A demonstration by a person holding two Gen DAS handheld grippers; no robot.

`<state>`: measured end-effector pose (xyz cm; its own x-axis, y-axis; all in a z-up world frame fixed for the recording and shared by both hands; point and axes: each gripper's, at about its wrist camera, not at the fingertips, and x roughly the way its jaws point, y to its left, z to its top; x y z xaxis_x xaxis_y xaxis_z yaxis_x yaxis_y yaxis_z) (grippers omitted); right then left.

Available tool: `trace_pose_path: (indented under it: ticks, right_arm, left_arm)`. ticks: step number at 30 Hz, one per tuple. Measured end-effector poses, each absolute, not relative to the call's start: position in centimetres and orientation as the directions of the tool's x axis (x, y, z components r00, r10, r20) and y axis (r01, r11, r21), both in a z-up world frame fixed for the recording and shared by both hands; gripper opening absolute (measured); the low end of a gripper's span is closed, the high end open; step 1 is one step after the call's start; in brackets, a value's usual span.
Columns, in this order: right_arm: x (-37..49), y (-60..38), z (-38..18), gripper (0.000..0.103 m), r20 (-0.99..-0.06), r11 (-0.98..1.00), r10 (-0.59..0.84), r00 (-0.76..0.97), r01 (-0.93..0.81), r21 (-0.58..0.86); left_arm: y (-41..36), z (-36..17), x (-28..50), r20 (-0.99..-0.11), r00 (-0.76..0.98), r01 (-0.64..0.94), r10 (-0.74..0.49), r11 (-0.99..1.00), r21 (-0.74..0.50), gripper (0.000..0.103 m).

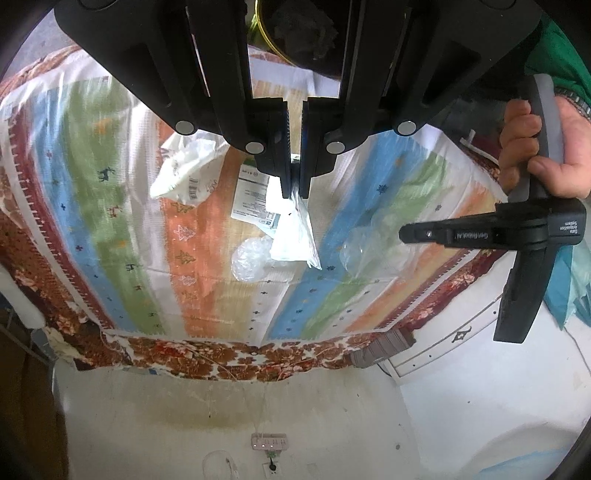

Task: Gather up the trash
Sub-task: 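Carry the held cup and tissue back over the gold-rimmed bin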

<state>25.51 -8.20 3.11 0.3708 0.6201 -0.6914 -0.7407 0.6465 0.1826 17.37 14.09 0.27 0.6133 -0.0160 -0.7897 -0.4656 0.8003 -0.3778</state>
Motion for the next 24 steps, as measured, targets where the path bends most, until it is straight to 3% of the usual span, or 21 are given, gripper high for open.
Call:
trace_pose_path:
  ticks: [10, 24]
  right_arm:
    - [21.3, -10.6, 2.6, 0.003, -0.688, 0.621, 0.641, 0.341, -0.757, 0.203]
    - [17.5, -12.4, 0.2, 0.003, -0.731, 0.617, 0.614, 0.298, -0.758, 0.209]
  left_arm:
    - [10.9, -0.4, 12.7, -0.791, 0.608, -0.443, -0.071, 0.796, -0.413, 0.003]
    - [7.0, -3.2, 9.0, -0.838, 0.54, -0.448, -0.082, 0.814, -0.369, 0.003]
